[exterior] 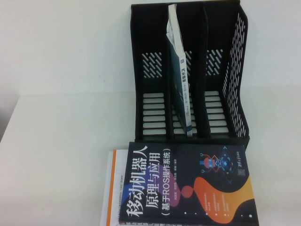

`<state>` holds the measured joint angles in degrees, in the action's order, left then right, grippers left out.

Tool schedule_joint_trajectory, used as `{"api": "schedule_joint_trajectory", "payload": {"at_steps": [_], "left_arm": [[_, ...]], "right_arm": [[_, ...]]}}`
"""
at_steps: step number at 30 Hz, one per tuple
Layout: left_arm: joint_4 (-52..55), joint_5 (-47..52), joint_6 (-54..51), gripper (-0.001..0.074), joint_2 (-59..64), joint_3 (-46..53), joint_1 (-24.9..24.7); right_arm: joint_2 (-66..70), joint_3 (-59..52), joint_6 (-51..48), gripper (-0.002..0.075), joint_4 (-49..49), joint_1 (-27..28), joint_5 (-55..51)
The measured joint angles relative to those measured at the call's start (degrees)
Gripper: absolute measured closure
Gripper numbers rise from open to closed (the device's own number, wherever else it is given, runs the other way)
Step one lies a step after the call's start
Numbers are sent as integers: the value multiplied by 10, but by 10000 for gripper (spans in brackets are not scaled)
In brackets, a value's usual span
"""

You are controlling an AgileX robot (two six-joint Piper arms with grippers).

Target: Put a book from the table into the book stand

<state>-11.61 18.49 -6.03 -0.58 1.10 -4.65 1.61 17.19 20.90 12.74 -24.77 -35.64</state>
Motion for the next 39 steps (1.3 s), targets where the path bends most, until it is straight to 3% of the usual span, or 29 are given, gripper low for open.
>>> {"api": "schedule_joint_trajectory", "payload": {"at_steps": [9,39], "left_arm": [[85,1,105,737,0,-1,0],[92,4,108,737,0,-2,0]], "right_arm": [[0,0,0,728,0,0,0],[0,0,0,728,0,0,0]]}}
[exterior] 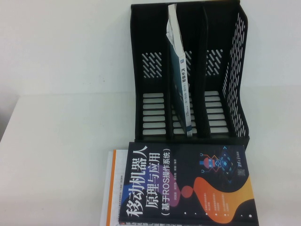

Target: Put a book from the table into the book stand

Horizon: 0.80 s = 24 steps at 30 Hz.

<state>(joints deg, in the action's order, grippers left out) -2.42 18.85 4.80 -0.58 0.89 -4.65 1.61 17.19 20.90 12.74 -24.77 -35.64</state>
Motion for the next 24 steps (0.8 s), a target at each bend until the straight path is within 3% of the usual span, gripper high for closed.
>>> {"api": "schedule_joint_trajectory", "payload": {"at_steps": [5,16,24], "left_arm": [[0,0,0,737,0,0,0],[1,1,1,737,0,0,0],[1,1,1,737,0,0,0]], "right_arm": [[-12,-21,1,728,14,18,25],[-23,-181,3,728,30,237,200],[-23,-186,-3,728,13,263,168]]}}
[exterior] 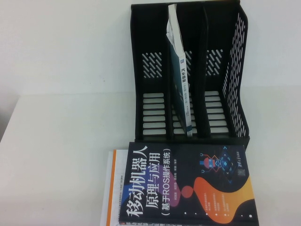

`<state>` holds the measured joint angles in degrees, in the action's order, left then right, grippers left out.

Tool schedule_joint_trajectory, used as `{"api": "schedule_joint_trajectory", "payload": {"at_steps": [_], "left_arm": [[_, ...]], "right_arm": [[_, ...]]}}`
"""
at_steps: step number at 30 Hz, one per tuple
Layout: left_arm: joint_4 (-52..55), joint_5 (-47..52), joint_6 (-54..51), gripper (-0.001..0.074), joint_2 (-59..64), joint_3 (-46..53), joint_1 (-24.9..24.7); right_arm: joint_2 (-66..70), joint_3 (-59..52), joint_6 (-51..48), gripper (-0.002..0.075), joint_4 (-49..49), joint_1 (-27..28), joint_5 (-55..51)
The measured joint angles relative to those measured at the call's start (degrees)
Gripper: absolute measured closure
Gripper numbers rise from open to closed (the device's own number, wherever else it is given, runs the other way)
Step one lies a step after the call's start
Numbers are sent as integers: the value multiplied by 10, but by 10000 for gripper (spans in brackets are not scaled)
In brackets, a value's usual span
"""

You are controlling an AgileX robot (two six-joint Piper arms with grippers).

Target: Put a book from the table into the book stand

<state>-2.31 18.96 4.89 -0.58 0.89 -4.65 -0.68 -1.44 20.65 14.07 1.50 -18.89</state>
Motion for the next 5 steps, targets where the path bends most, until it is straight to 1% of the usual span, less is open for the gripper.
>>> {"api": "schedule_joint_trajectory", "payload": {"at_steps": [5], "left_arm": [[0,0,0,737,0,0,0]], "right_arm": [[0,0,-25,728,-9,0,-3]]}}
